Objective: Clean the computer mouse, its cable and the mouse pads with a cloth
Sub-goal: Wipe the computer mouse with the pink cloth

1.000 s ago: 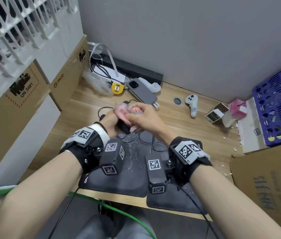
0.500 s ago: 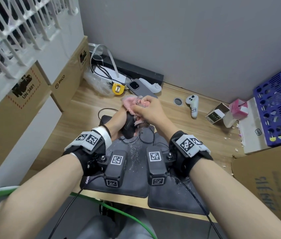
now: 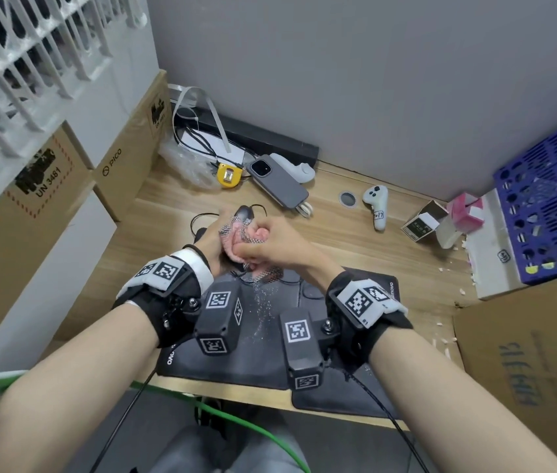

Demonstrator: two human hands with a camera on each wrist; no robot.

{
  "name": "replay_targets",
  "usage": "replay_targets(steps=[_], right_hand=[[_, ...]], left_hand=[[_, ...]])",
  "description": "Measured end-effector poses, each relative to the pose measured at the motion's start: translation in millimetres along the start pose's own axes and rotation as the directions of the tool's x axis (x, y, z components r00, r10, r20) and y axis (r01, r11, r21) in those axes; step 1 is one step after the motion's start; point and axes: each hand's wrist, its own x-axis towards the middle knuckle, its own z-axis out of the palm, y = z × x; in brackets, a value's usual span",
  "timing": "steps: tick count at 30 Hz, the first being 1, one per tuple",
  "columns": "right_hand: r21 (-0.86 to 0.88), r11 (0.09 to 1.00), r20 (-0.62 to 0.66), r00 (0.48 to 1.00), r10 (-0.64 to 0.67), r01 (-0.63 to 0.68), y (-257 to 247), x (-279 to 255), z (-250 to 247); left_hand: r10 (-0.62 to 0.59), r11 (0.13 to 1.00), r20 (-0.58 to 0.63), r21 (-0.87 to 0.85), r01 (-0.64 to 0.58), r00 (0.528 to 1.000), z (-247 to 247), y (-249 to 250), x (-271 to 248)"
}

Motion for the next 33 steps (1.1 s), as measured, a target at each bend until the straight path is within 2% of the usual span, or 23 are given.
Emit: replay_targets(steps=[2,4,6,8,12,13,15,19,22,24,26,28,30,33], right_hand=[[0.004,1.000,-0.036,0.999,-0.005,0.005,-1.6,-1.9,1.3],[0.036,0.999,-0.109,0.994,-0.004,0.008,-3.1,-1.1,0.9],[0.098,0.994,-0.230,0.973,-0.016,0.040,-3.7,3.0,-4.0],[0.135,0.989,-0.325,0.945,-0.021,0.069,-4.4,9.3,-9.7],[0.028,0.996,-0.507,0.860,-0.059,0.084,2.0,20.2,-16.3],[0.027,0.997,-0.511,0.858,-0.051,0.075,5.6,21.0,-17.5],[0.045,0.997,-0.461,0.887,-0.034,0.062,16.7,23.0,-19.5],[0.068,0.992,-0.354,0.932,-0.075,0.106,9.1,14.5,-17.2],[0.057,0.982,-0.378,0.914,-0.145,0.179,-1.0,12.4,-15.7],[0.036,0.981,-0.434,0.888,-0.156,0.189,-2.6,14.4,-14.4],[0.044,0.987,-0.513,0.851,-0.111,0.155,-0.4,19.5,-13.2],[0.068,0.991,-0.532,0.845,-0.059,0.112,1.7,21.5,-11.5],[0.120,0.990,-0.479,0.878,-0.004,0.071,4.2,21.3,-11.4],[0.194,0.980,-0.398,0.917,0.038,0.044,6.2,17.4,-12.6]], left_hand=[[0.014,1.000,-0.007,-0.023,-0.015,1.000,1.8,-2.2,0.1],[0.096,0.993,0.014,0.064,-0.097,0.995,7.3,-1.0,-2.3],[0.196,0.968,0.088,0.145,-0.207,0.977,12.6,2.5,-7.2],[0.187,0.963,0.104,0.176,-0.203,0.977,13.1,4.3,-12.0],[0.138,0.934,0.090,0.319,-0.159,0.986,7.1,7.6,-13.9],[0.146,0.918,0.065,0.362,-0.160,0.987,5.2,8.3,-13.1],[0.161,0.894,0.021,0.422,-0.154,0.987,3.9,8.6,-12.8],[0.177,0.900,-0.008,0.405,-0.158,0.984,3.3,5.7,-8.8],[0.178,0.910,0.081,0.365,-0.196,0.981,-0.3,3.1,-6.8],[0.175,0.920,0.090,0.341,-0.195,0.981,-1.7,3.8,-7.3],[0.196,0.929,0.038,0.312,-0.198,0.980,0.4,7.2,-8.2],[0.251,0.920,-0.030,0.319,-0.229,0.968,-0.1,8.7,-5.1],[0.276,0.918,-0.093,0.322,-0.234,0.957,-3.4,9.3,-2.5],[0.183,0.975,-0.139,0.156,-0.161,0.973,-9.6,13.1,-2.9]])
